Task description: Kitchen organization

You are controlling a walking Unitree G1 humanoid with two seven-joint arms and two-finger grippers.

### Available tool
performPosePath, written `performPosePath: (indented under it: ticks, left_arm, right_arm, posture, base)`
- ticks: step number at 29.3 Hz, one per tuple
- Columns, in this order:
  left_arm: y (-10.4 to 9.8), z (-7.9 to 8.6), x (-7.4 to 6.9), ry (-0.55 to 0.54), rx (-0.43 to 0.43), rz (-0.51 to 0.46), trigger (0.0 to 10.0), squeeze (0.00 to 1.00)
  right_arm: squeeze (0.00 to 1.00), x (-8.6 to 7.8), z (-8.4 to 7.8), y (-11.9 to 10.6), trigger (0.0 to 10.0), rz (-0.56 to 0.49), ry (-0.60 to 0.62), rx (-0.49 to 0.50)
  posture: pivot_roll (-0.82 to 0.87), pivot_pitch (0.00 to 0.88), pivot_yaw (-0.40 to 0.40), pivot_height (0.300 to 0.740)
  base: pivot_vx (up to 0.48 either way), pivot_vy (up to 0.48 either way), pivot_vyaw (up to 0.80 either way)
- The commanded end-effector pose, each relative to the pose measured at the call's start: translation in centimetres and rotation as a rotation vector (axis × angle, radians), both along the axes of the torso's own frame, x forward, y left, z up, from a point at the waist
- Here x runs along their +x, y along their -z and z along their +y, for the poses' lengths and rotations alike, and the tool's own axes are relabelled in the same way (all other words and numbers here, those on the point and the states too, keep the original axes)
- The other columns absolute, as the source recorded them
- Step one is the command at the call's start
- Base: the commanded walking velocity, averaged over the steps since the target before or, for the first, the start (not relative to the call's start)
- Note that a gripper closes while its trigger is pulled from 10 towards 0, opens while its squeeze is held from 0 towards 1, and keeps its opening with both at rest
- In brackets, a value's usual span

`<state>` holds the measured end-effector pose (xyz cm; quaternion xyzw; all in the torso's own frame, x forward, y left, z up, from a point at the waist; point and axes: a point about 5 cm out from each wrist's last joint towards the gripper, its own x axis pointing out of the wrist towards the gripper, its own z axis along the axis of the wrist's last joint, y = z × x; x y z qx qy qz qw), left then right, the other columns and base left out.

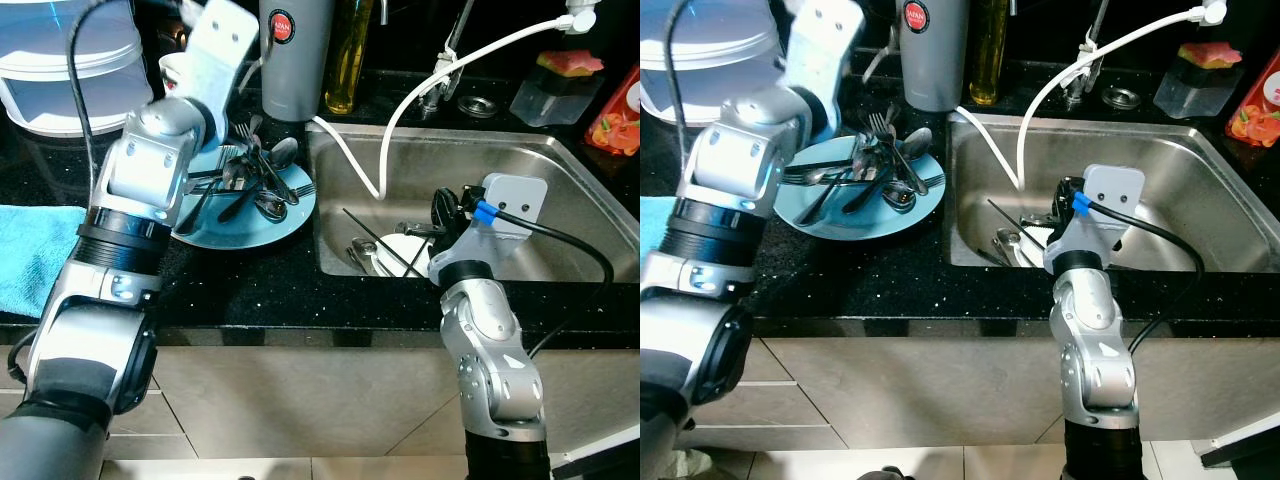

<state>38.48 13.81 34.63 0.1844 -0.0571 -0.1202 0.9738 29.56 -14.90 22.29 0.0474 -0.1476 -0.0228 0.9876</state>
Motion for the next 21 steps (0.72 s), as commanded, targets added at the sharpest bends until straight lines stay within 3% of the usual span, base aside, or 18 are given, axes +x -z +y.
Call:
performPosePath:
  ticks: [1,3,4,5,7,9,10,15,18,19,20,21]
  left_arm:
    - [-0.7,-0.8,-0.2,0.036,-0.020,-0.032,10.0,0.00]
    - [0.0,-3.7,-0.2,0.151,-0.160,0.017,10.0,0.00]
    - [0.0,-3.7,-0.2,0.151,-0.160,0.017,10.0,0.00]
    - [0.4,-5.8,-0.6,0.234,-0.196,0.011,10.0,0.00]
    - [2.2,-9.9,-1.9,0.389,-0.173,0.027,10.0,0.00]
    - [2.8,-10.9,-2.3,0.427,-0.167,0.036,10.0,0.00]
    - [4.7,-12.6,-2.9,0.504,-0.233,0.143,10.0,0.00]
    - [6.8,-13.7,-3.3,0.565,-0.299,0.274,10.0,0.00]
    - [8.0,-13.9,-3.2,0.559,-0.297,0.312,10.0,0.00]
    - [8.6,-13.9,-3.1,0.550,-0.296,0.320,10.0,0.59]
    - [8.6,-13.9,-3.1,0.550,-0.296,0.320,10.0,0.59]
    - [9.0,-14.0,-3.2,0.549,-0.303,0.324,10.0,1.00]
  right_arm:
    - [0.00,0.0,0.0,0.2,10.0,0.001,0.001,0.009]
    - [0.00,0.1,0.0,0.0,10.0,-0.007,0.005,0.010]
    - [0.00,0.1,0.0,0.0,10.0,-0.007,0.005,0.010]
    - [0.00,0.1,-0.1,-0.1,10.0,-0.011,0.011,0.010]
    - [0.00,0.0,-0.4,-0.1,10.0,-0.008,0.037,0.001]
    - [0.00,-0.1,-0.6,-0.1,10.0,-0.005,0.046,-0.002]
    - [0.00,0.0,-1.9,0.7,10.0,0.042,0.139,-0.022]
    - [0.00,0.0,-3.3,1.3,10.0,0.078,0.237,-0.040]
    - [0.00,0.0,-3.5,1.2,10.0,0.075,0.257,-0.049]
    - [0.00,0.0,-3.6,1.1,10.0,0.071,0.263,-0.054]
    - [0.00,0.0,-3.6,1.1,10.0,0.071,0.263,-0.054]
    - [0.00,0.0,-3.6,1.0,10.0,0.063,0.267,-0.058]
  posture:
    - [0.25,0.065,-0.045,0.740]
    - [0.23,0.058,-0.037,0.740]
    - [0.23,0.058,-0.037,0.740]
    - [0.23,0.055,-0.033,0.740]
    - [0.22,0.051,-0.026,0.740]
    - [0.22,0.051,-0.026,0.740]
    - [0.22,0.049,-0.020,0.740]
    - [0.22,0.048,-0.020,0.740]
    - [0.21,0.047,-0.023,0.740]
    - [0.21,0.047,-0.023,0.740]
    - [0.21,0.047,-0.023,0.740]
    - [0.21,0.048,-0.026,0.740]
  base:
    - [0.000,0.000,0.00]
    - [0.000,0.000,0.00]
    - [0.000,0.000,0.00]
    - [0.000,0.000,0.00]
    - [0.000,0.000,0.00]
    - [0.000,0.000,0.00]
    - [0.000,0.000,0.00]
    - [0.000,0.000,0.00]
    - [0.000,0.000,0.00]
    - [0.000,0.000,0.00]
    - [0.000,0.000,0.00]
    - [0.000,0.000,0.00]
